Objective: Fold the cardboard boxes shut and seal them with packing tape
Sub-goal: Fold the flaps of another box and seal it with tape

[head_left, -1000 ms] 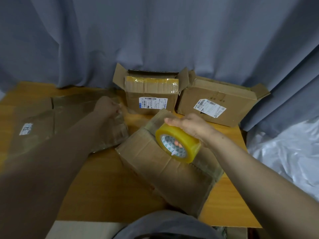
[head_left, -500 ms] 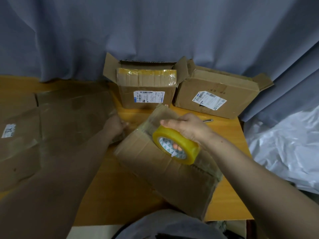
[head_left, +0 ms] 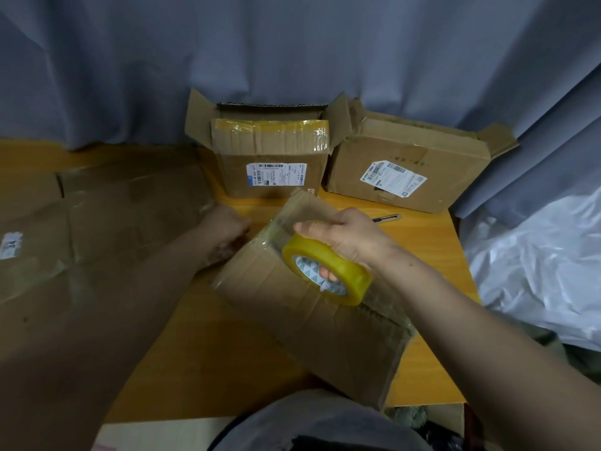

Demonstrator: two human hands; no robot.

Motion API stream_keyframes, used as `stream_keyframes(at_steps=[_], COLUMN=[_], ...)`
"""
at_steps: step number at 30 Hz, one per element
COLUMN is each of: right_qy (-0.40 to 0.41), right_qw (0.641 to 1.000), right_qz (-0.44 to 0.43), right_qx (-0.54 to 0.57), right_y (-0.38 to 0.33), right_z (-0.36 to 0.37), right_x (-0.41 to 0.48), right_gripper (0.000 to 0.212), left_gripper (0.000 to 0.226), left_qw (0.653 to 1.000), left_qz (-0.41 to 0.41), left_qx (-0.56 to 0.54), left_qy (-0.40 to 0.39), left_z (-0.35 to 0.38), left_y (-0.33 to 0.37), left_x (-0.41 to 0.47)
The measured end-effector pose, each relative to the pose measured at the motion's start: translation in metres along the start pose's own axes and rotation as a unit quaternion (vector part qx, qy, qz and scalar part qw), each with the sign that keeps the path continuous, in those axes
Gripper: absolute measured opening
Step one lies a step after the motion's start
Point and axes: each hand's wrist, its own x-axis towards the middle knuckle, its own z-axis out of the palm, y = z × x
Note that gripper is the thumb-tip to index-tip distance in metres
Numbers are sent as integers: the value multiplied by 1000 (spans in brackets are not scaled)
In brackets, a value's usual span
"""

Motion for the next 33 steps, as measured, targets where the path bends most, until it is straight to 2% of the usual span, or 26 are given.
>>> stream_keyframes(at_steps=[2,4,7,11,14,18,20,24,27,29,32,33], right_qy=[3,4,7,16,-17,-87,-66,-9,15,30,54,56], right_qw=[1000,1000,1000,999,999,990,993,999,999,999,998,998], right_qz=[5,5,-12,-35,-25,-53,-52,1,9,-7,-29,-35], right_qx=[6,3,-13,-28,32,100,87,-50,-39,-21,13,20], right_y=[0,0,1,3,6,22,29,40,48,51,54,54], right_z=[1,2,3,2,-4,-8,-15,-44,-56,-54,-48,-46], right_x=[2,4,6,1,-11,-30,-40,-65,-76,-76,-73,-72], right_gripper=[46,46,47,46,42,49,52,49,36,36,37,36], left_gripper=[40,52,58,60,66,71,69,72,71,70,55,57], left_qw=[996,993,992,993,990,982,980,983,981,974,933,924], left_qz=[-6,0,36,51,61,64,75,82,89,76,74,86], left_qx=[-66,-17,92,105,119,162,166,145,157,189,318,334], left_qy=[-64,-114,-79,-16,37,74,83,70,73,97,151,164], left_z=[-4,1,27,35,40,41,42,43,44,46,60,69], left_y=[17,28,27,27,25,23,20,20,21,22,31,35], left_x=[-23,-41,-47,-52,-55,-54,-53,-51,-53,-56,-65,-70])
